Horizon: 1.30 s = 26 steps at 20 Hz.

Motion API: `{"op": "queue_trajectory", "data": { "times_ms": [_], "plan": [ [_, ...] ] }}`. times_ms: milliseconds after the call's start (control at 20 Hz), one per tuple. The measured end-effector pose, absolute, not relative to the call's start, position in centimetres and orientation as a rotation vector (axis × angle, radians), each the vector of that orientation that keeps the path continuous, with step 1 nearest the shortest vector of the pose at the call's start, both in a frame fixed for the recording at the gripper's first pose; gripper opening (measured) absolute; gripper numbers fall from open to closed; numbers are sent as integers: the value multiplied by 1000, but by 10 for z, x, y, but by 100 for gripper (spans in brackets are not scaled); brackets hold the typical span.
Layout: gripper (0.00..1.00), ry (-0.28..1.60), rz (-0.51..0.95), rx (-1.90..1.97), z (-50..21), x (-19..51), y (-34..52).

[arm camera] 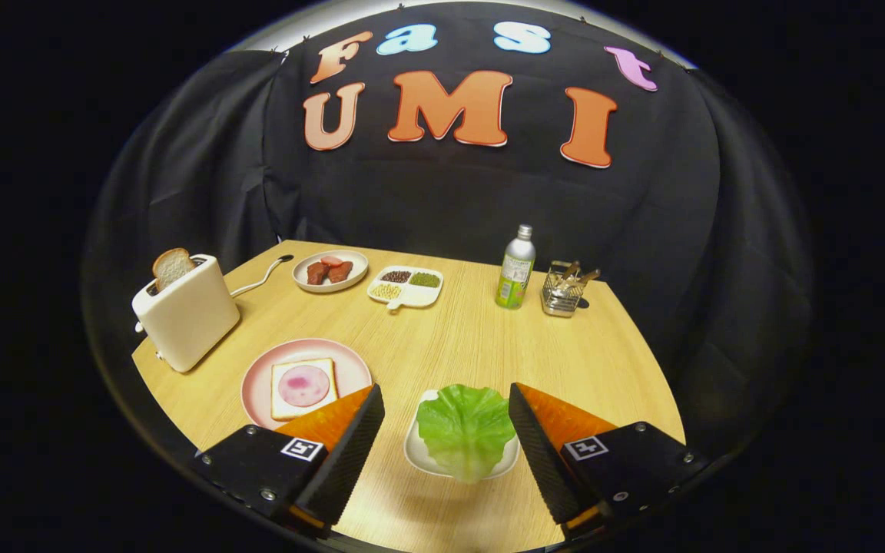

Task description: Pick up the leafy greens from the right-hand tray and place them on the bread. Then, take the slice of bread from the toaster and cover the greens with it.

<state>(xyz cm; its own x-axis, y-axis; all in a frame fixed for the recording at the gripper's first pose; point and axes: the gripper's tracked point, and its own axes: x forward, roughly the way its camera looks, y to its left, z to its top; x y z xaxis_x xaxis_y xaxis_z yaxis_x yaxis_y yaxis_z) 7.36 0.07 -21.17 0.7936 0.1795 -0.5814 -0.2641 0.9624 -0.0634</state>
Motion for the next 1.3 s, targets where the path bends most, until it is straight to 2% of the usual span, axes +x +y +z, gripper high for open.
{"op": "queue_trajectory", "data": {
  "times_ms": [850, 1300],
  "plan": [
    [98, 1020, 247, -201, -326, 102, -23],
    [87, 1181, 269, -212, -367, 108, -19]
  ]
}}
